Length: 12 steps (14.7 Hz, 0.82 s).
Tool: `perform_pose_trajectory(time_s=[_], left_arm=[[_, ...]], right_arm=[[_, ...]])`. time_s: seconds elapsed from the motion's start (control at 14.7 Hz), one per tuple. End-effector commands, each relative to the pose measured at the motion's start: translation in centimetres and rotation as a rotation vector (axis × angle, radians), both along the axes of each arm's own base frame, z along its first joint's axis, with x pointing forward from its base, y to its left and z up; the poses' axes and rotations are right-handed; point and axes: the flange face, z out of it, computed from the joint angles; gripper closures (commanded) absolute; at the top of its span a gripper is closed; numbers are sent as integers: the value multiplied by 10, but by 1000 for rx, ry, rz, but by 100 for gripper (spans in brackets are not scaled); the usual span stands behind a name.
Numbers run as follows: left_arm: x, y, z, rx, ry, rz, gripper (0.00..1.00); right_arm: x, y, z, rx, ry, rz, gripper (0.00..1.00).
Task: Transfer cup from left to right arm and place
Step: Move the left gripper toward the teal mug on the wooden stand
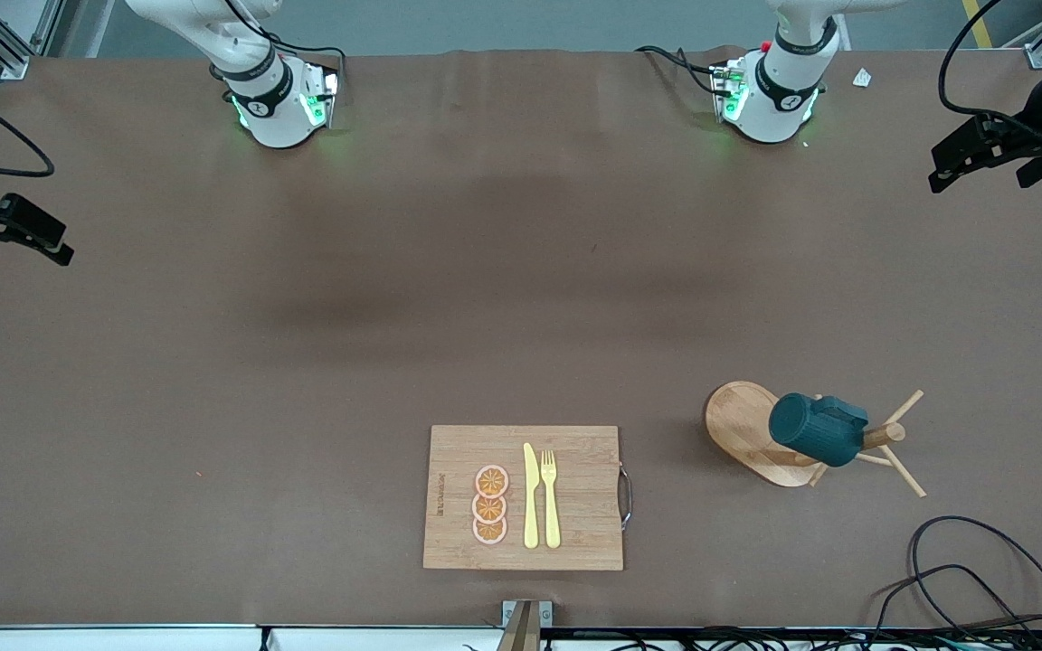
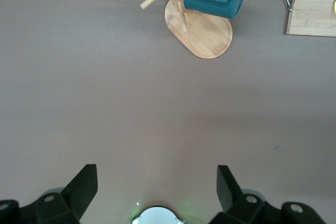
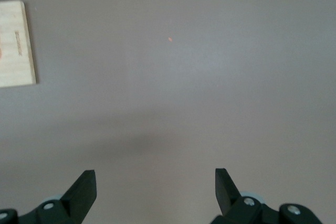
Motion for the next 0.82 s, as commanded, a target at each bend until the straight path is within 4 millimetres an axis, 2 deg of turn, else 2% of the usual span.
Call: perform_pose_trajectory(time_s=[0.0, 0.27, 0.48, 0.75], left_arm=[[-3, -1, 7, 0, 2, -4, 0], [2, -2, 4, -6, 5, -5, 0], [27, 1, -10, -17, 24, -5, 0], [63, 4, -37, -39, -7, 87, 0]], right_arm=[[-4, 4, 2, -8, 1, 8, 0], [-3, 2, 3, -9, -12, 9, 0], [-3, 1, 2, -7, -11, 6, 1], [-3, 1, 3, -5, -13, 5, 0]])
